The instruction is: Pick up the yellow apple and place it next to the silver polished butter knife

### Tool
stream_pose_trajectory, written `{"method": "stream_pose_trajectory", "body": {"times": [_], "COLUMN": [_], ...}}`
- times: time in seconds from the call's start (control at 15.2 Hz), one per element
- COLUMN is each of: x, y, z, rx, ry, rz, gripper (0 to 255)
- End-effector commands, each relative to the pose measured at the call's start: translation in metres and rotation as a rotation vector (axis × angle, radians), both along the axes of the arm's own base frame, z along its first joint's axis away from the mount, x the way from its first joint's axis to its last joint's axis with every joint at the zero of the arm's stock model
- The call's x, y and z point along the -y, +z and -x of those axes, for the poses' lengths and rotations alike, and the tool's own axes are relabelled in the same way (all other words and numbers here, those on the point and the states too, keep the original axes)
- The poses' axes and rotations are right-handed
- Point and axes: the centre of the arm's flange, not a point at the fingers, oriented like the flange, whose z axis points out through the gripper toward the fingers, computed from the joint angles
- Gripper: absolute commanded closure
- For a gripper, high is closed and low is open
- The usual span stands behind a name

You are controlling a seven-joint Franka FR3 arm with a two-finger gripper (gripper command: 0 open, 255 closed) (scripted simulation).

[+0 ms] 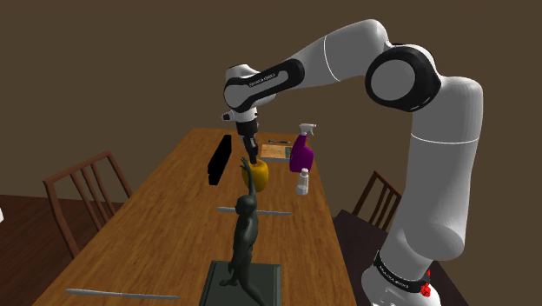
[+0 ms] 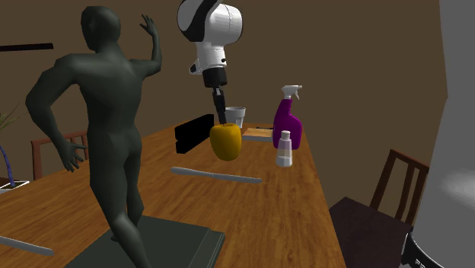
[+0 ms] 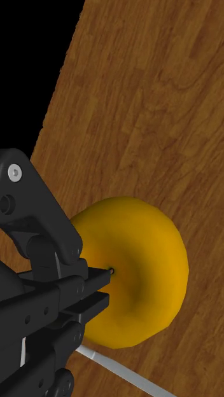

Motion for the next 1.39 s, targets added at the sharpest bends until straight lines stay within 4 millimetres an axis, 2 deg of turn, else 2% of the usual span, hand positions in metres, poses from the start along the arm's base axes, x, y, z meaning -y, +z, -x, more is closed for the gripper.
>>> {"method": "stream_pose_trajectory", "body": {"times": [0.0,0.26,1.32], "x": [0.000,0.000,0.000], "y": [0.000,0.000,0.084], "z": [0.000,0.000,0.000], "rx": [0.000,0.000,0.000], "ry": [0.000,0.000,0.000], "rz": [0.000,0.000,0.000], "gripper": [255,255,255]}}
